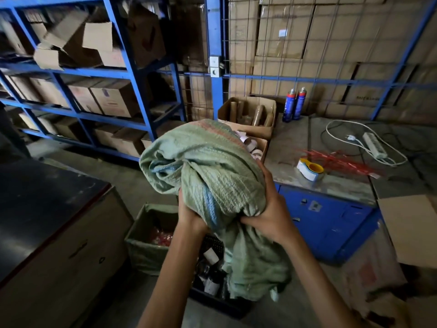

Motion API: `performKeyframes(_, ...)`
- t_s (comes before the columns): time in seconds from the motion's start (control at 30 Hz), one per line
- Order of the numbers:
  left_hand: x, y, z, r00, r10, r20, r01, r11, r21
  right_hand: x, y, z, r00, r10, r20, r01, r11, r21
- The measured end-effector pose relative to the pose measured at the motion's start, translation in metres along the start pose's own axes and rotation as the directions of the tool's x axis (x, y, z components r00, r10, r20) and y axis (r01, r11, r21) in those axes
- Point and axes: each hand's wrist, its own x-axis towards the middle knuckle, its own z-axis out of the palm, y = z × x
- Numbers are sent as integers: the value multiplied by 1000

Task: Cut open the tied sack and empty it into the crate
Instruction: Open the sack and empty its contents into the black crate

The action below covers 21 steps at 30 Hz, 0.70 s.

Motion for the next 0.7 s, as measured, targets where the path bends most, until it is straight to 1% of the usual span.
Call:
performKeyframes(0.03,3,9,-2,998,60,8,-60,998,31,0,1,-4,999,28,-16,-29,997,-73)
performKeyframes(0.07,12,14,-9,995,103,-19,-100,990,103,2,6,-8,999,36,-30,-40,988,-151)
performKeyframes(0.1,23,15,-22,982,161,-101,-139,971,192,6,7,-14,999,30,-45,-41,964,-261)
performKeyframes(0.13,29,14,-38,927,255,-275,-170,940,297,12,7,-18,999,21,-44,-37,912,-409)
performKeyframes(0.17,28,16,-52,831,412,-374,-221,861,458,17,3,-22,999,31,-39,-48,824,-564)
performKeyframes(0.2,23,17,-61,738,562,-374,-231,731,642,21,0,-26,999,23,-28,-36,712,-702)
performKeyframes(0.23,20,19,-69,674,683,-282,-203,538,818,25,-5,-28,1000,2,-1,-2,603,-798)
performKeyframes(0.27,16,23,-76,625,775,-89,-214,280,936,28,-11,-28,999,-34,30,43,519,-854)
performKeyframes(0.3,14,26,-85,608,777,165,-266,4,964,30,-20,-25,996,-60,63,84,465,-881)
performKeyframes(0.33,14,31,-91,607,689,397,-347,-219,912,33,-29,-21,991,-89,101,131,446,-885)
performKeyframes(0.37,17,34,-97,645,539,541,-407,-357,841,35,-40,-17,985,-103,137,169,464,-869)
performKeyframes(0.4,18,38,-100,689,378,618,-462,-427,777,38,-48,-9,977,-145,156,210,539,-816)
performKeyframes(0.43,21,41,-104,709,258,656,-527,-423,737,40,-56,0,971,-180,159,240,683,-690)
performKeyframes(0.47,19,44,-104,697,186,692,-610,-352,710,41,-62,11,965,-214,149,260,844,-469)
performKeyframes(0.5,16,48,-104,668,171,724,-688,-229,689,41,-70,25,965,-225,135,247,953,-174)
performKeyframes(0.53,10,51,-104,639,183,747,-742,-109,662,39,-77,40,971,-213,108,205,975,82)
performKeyframes(0.57,5,54,-108,625,220,749,-764,-26,645,37,-86,54,980,-186,69,164,954,251)
performKeyframes(0.6,-3,59,-111,633,260,729,-762,42,647,35,-95,69,986,-163,27,144,927,347)
performKeyframes(0.63,-13,66,-116,643,296,706,-757,106,645,33,-103,83,991,-136,-3,126,909,398)
performKeyframes(0.67,-23,75,-120,652,321,687,-752,155,641,30,-109,98,994,-106,-23,105,892,439)
performKeyframes(0.7,-31,83,-128,651,340,679,-754,180,632,28,-115,113,997,-67,-39,77,871,484)
